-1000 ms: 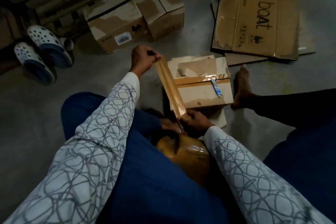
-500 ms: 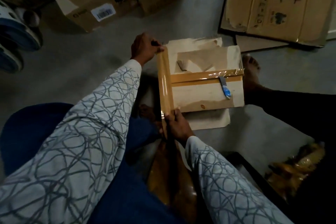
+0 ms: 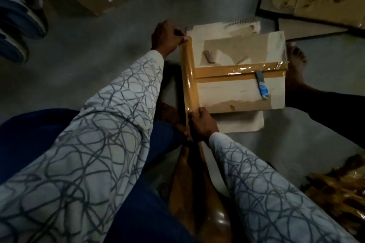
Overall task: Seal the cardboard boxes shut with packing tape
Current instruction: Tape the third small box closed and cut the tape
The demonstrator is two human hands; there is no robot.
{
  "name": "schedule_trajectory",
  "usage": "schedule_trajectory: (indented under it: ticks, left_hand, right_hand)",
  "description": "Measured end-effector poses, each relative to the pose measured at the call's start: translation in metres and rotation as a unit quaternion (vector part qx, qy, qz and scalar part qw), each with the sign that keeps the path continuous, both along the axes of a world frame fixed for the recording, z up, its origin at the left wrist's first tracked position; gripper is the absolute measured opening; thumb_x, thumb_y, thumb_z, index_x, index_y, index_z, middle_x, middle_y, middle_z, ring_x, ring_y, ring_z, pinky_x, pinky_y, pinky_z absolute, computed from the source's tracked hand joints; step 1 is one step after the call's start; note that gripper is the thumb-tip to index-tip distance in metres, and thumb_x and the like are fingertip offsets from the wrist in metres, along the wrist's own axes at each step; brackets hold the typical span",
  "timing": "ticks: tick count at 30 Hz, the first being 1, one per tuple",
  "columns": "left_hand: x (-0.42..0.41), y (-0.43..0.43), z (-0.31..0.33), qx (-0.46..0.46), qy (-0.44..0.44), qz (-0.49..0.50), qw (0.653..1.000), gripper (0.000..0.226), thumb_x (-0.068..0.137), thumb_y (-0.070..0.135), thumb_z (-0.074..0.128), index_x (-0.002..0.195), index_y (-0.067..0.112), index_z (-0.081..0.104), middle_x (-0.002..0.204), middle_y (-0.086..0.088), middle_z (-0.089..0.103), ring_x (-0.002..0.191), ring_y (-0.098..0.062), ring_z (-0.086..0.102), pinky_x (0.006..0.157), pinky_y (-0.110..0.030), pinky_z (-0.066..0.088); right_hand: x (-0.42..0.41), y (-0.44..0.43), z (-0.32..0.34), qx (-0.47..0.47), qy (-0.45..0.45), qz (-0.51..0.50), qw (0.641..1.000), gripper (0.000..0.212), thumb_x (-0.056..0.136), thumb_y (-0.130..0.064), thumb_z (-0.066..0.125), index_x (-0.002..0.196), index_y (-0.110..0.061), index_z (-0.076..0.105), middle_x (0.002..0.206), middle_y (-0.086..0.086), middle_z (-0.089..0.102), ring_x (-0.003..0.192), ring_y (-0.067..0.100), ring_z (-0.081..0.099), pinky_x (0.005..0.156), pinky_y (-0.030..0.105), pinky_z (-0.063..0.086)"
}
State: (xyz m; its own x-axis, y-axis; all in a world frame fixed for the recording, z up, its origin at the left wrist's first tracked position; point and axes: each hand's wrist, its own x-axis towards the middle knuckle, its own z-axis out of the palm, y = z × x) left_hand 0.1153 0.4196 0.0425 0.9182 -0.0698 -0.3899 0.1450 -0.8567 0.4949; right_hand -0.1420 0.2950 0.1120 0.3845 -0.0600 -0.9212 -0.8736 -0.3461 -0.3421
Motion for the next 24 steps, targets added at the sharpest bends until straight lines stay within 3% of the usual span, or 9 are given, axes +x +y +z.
schedule_trajectory:
  ticks: [2, 3, 5, 7, 10, 13, 16, 20, 24]
  left_hand:
    - [-0.004, -0.006, 0.011, 0.019, 0.012, -0.009, 1.000, 0.065, 0.057, 0.076, 0.060, 0.104, 0.033, 0.075, 0.108, 0.009, 0.073, 0.104, -0.014, 0.067, 0.090, -0.038, 0.055]
    - [-0.008, -0.012, 0.022, 0.030, 0.024, -0.026, 0.999, 0.065, 0.067, 0.071, 0.062, 0.120, 0.035, 0.069, 0.119, 0.004, 0.070, 0.113, -0.021, 0.064, 0.095, -0.040, 0.053]
    - [-0.013, -0.017, 0.032, 0.031, 0.065, -0.036, 0.997, 0.086, 0.084, 0.058, 0.065, 0.156, 0.032, 0.027, 0.146, -0.008, 0.054, 0.132, -0.032, 0.052, 0.107, -0.045, 0.044]
    - [-0.017, -0.016, 0.033, -0.018, 0.093, 0.056, 0.994, 0.095, 0.093, 0.049, 0.063, 0.161, 0.023, 0.001, 0.157, -0.014, 0.039, 0.140, -0.033, 0.042, 0.112, -0.042, 0.038]
    - [-0.032, -0.012, 0.031, -0.033, 0.016, 0.157, 0.987, 0.065, 0.096, 0.042, 0.061, 0.152, 0.018, 0.038, 0.145, -0.009, 0.054, 0.128, -0.023, 0.055, 0.099, -0.027, 0.043]
    - [-0.061, -0.018, 0.024, -0.066, -0.035, 0.097, 0.992, 0.036, 0.094, 0.036, 0.063, 0.127, 0.021, 0.068, 0.123, 0.002, 0.070, 0.109, -0.012, 0.065, 0.088, -0.016, 0.043]
    - [-0.077, -0.027, 0.011, -0.077, -0.003, 0.056, 0.995, 0.033, 0.097, 0.034, 0.055, 0.128, 0.031, 0.068, 0.131, 0.005, 0.067, 0.122, -0.015, 0.060, 0.100, -0.017, 0.041]
    - [-0.073, -0.019, 0.009, -0.030, 0.014, 0.046, 0.998, 0.038, 0.095, 0.049, 0.048, 0.131, 0.047, 0.061, 0.134, 0.005, 0.065, 0.125, -0.022, 0.059, 0.104, -0.033, 0.047]
    - [-0.064, -0.017, 0.016, 0.009, 0.042, 0.015, 0.999, 0.041, 0.097, 0.051, 0.043, 0.136, 0.047, 0.056, 0.139, 0.000, 0.061, 0.129, -0.029, 0.054, 0.103, -0.037, 0.045]
  right_hand:
    - [0.001, 0.002, 0.004, 0.011, 0.002, -0.011, 1.000, 0.048, 0.099, -0.048, 0.046, 0.132, -0.014, 0.047, 0.129, 0.022, 0.060, 0.116, 0.041, 0.059, 0.100, 0.043, 0.047]
    - [0.000, 0.005, 0.006, 0.024, 0.004, -0.026, 0.999, 0.052, 0.095, -0.053, 0.048, 0.132, -0.017, 0.045, 0.127, 0.021, 0.061, 0.112, 0.041, 0.061, 0.098, 0.046, 0.049]
    - [-0.006, 0.008, -0.007, 0.053, 0.014, -0.060, 0.997, 0.068, 0.076, -0.067, 0.051, 0.129, -0.027, 0.040, 0.119, 0.020, 0.065, 0.102, 0.041, 0.067, 0.093, 0.053, 0.055]
    - [-0.017, 0.011, -0.029, 0.067, 0.023, -0.089, 0.993, 0.069, 0.063, -0.073, 0.050, 0.118, -0.036, 0.032, 0.107, 0.019, 0.070, 0.094, 0.041, 0.070, 0.087, 0.055, 0.057]
    - [-0.023, 0.014, -0.021, 0.050, 0.023, -0.149, 0.987, 0.052, 0.068, -0.061, 0.059, 0.100, -0.041, 0.024, 0.103, 0.018, 0.070, 0.083, 0.040, 0.072, 0.082, 0.055, 0.059]
    - [-0.016, 0.014, 0.007, 0.002, 0.015, -0.171, 0.985, 0.064, 0.075, -0.055, 0.068, 0.113, -0.025, 0.025, 0.120, 0.020, 0.063, 0.098, 0.041, 0.068, 0.092, 0.049, 0.055]
    - [-0.016, 0.009, 0.008, -0.017, 0.026, -0.133, 0.991, 0.067, 0.092, -0.045, 0.067, 0.129, -0.005, 0.028, 0.134, 0.021, 0.056, 0.120, 0.039, 0.058, 0.098, 0.035, 0.045]
    - [-0.014, 0.011, -0.002, -0.032, 0.050, -0.145, 0.988, 0.077, 0.092, -0.047, 0.065, 0.137, -0.001, 0.023, 0.137, 0.025, 0.053, 0.123, 0.042, 0.056, 0.103, 0.043, 0.046]
    - [-0.010, 0.014, -0.006, -0.038, 0.051, -0.186, 0.981, 0.068, 0.093, -0.044, 0.064, 0.133, -0.006, 0.025, 0.133, 0.026, 0.055, 0.117, 0.044, 0.058, 0.101, 0.048, 0.048]
